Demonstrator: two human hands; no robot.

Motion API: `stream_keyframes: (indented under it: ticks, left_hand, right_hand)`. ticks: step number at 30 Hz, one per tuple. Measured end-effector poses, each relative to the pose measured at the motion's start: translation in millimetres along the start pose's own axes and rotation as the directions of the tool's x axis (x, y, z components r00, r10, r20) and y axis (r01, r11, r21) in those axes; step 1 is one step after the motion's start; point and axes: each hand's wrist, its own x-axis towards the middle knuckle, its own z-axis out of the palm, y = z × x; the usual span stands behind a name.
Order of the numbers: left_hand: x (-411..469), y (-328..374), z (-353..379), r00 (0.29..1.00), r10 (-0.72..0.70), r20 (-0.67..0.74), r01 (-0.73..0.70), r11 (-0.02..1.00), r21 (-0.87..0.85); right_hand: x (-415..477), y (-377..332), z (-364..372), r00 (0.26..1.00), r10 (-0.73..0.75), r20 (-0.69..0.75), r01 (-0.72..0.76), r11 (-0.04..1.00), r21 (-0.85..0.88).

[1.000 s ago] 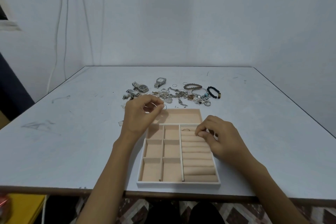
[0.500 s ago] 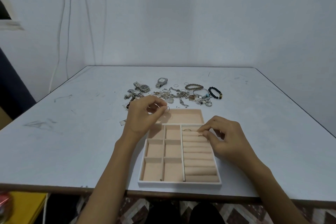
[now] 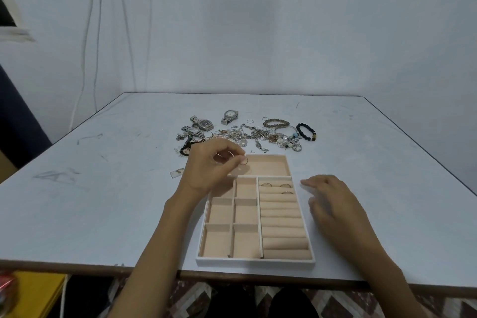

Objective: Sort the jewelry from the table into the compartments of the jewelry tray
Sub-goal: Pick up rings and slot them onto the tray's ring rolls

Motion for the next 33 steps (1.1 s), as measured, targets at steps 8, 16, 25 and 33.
stream_keyframes:
  ticks: [8, 16, 25, 33]
  left_hand:
    - [0, 8, 9, 0.971, 0.070, 0.229, -0.054, 0.996, -0.074]
    - [0, 23, 16, 0.905, -0.015, 0.425, 0.002, 1.000, 0.031]
    - [-1, 25, 15, 0.876, -0.001, 0.481, -0.172, 0.934, 0.315]
    - [3, 35, 10, 0.811, -0.008, 0.585, -0.307, 0.845, 0.438]
  right_hand:
    - [-4, -1, 2, 0.976, 0.103, 0.193, -0.068, 0.981, -0.182]
    - [-3, 1, 3, 0.977, 0.097, 0.192, -0.062, 0.982, -0.179]
    - [-3, 2, 3, 0.978, 0.095, 0.188, -0.063, 0.984, -0.165]
    - [-3, 2, 4, 0.978, 0.094, 0.186, -0.065, 0.986, -0.156]
